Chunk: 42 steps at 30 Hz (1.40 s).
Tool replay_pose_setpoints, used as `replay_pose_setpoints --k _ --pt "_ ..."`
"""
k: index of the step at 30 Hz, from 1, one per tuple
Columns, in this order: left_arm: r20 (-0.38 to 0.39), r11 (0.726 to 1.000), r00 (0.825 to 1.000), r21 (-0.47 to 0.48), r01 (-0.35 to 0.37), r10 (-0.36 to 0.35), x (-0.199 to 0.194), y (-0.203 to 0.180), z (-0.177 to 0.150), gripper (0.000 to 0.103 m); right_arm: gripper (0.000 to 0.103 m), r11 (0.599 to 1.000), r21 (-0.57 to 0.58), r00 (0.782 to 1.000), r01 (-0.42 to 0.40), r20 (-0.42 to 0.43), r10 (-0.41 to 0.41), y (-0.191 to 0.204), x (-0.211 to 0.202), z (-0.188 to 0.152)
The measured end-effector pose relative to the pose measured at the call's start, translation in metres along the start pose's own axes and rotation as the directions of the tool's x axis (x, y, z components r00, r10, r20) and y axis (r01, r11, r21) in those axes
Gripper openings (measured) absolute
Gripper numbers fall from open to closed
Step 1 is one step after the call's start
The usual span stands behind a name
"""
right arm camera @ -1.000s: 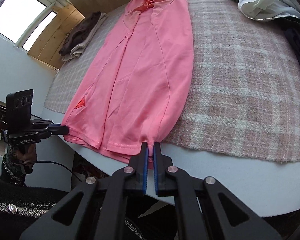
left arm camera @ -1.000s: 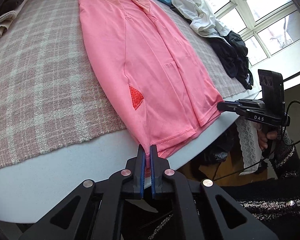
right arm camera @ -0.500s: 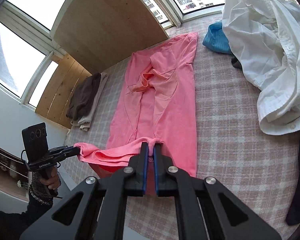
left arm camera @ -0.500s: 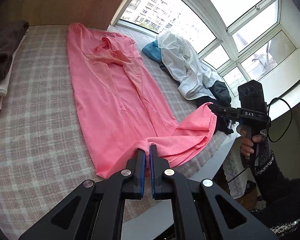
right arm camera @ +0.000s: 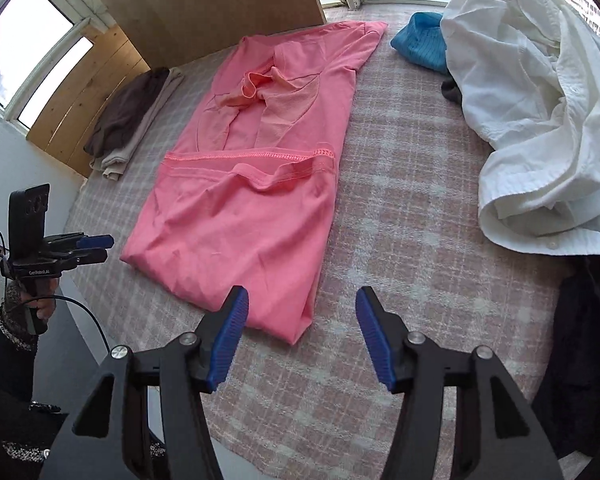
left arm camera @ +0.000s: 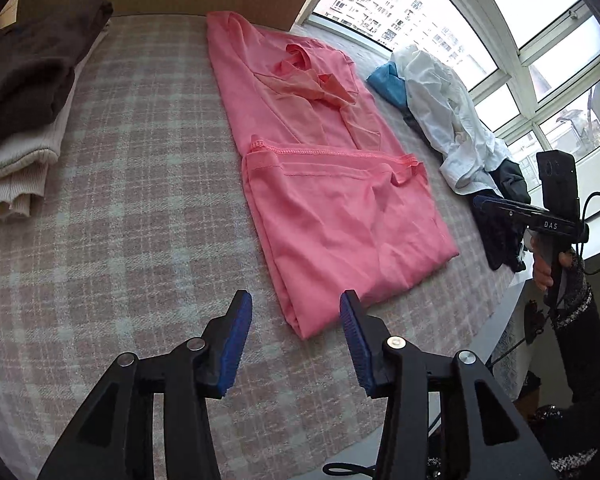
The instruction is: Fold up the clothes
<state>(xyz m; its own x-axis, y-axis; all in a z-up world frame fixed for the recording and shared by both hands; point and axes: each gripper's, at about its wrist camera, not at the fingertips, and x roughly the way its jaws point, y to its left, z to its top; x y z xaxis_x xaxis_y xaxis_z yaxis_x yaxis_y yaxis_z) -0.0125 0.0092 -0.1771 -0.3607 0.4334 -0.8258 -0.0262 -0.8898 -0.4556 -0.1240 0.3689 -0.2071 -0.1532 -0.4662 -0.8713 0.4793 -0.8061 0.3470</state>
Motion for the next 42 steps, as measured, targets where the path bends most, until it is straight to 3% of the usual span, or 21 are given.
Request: replay_pose_setpoints --k 9,10,11,12,13,16,21,26,30,31,35,37,39,40,42 --pt "-0.012 0.998 0.998 0.002 -0.065 0.065 0.026 -0.006 -0.01 0.041 0.054 0.999 -0.037 0.997 -0.038 -0.066 0.035 0.009 0.037 -0.016" --pt "-0.013 0.999 0.998 0.002 -0.054 0.054 0.028 -0.007 -0.009 0.041 0.045 0.998 -0.043 0.996 -0.048 -0.076 0.045 0.011 0.039 -0.016" --pt "-0.014 0.999 0.999 0.007 -0.042 0.042 0.03 -0.008 -0.009 0.032 0.036 0.997 -0.053 0.995 -0.049 -0.086 0.045 0.012 0.041 -0.015" --pt "-0.018 0.999 0.999 0.016 -0.032 0.032 0.033 -0.01 -0.008 0.024 0.017 0.997 -0.062 0.994 -0.052 -0.098 0.046 0.014 0.043 -0.014" --pt "-0.024 0.999 0.999 0.027 -0.031 0.032 0.035 -0.012 -0.009 0.005 0.012 0.996 -0.062 0.992 -0.064 -0.111 0.056 0.013 0.043 -0.012" --pt "-0.018 0.997 0.999 0.066 -0.044 0.045 0.036 -0.019 -0.009 0.002 0.01 0.994 -0.068 0.988 -0.083 -0.139 0.073 0.012 0.034 -0.005" --pt "0.0 0.996 0.999 0.067 -0.051 0.051 0.014 -0.019 -0.017 0.002 0.016 0.991 -0.133 0.986 -0.009 -0.165 -0.013 0.011 0.03 -0.003" --pt "-0.067 0.991 0.989 0.003 -0.131 0.13 0.016 0.0 -0.02 0.004 0.022 0.987 -0.157 0.998 -0.028 -0.053 0.02 0.01 0.01 0.024" --pt "0.023 0.989 0.993 0.094 -0.116 0.114 -0.001 -0.023 0.015 0.011 0.022 0.983 -0.178 0.998 -0.041 0.035 0.048 0.009 -0.005 0.046" --pt "0.039 0.987 0.994 0.122 -0.108 0.104 -0.002 -0.029 0.026 0.015 0.021 0.982 -0.187 0.999 -0.04 0.027 0.045 0.01 0.006 0.054" --pt "0.015 0.976 0.999 0.213 -0.039 0.037 0.037 -0.051 0.069 0.016 0.018 0.971 -0.236 0.998 -0.041 -0.055 0.029 0.019 0.053 0.072" --pt "-0.021 0.971 0.998 0.234 -0.049 0.055 0.061 -0.047 0.081 0.016 0.018 0.966 -0.258 0.998 0.009 -0.053 -0.023 0.02 0.066 0.078" --pt "-0.045 0.965 0.992 0.243 -0.101 0.115 0.076 -0.037 0.086 0.016 0.018 0.967 -0.215 0.989 0.139 -0.017 -0.146 0.006 0.07 0.086" --pt "-0.051 0.961 0.988 0.244 -0.127 0.144 0.08 -0.03 0.087 0.015 0.018 0.977 -0.166 0.991 0.13 -0.009 -0.133 -0.002 0.066 0.088" --pt "-0.043 0.967 0.99 0.224 -0.118 0.131 0.073 -0.016 0.088 0.011 0.018 0.994 -0.091 0.998 0.064 0.022 -0.062 -0.006 0.055 0.088"
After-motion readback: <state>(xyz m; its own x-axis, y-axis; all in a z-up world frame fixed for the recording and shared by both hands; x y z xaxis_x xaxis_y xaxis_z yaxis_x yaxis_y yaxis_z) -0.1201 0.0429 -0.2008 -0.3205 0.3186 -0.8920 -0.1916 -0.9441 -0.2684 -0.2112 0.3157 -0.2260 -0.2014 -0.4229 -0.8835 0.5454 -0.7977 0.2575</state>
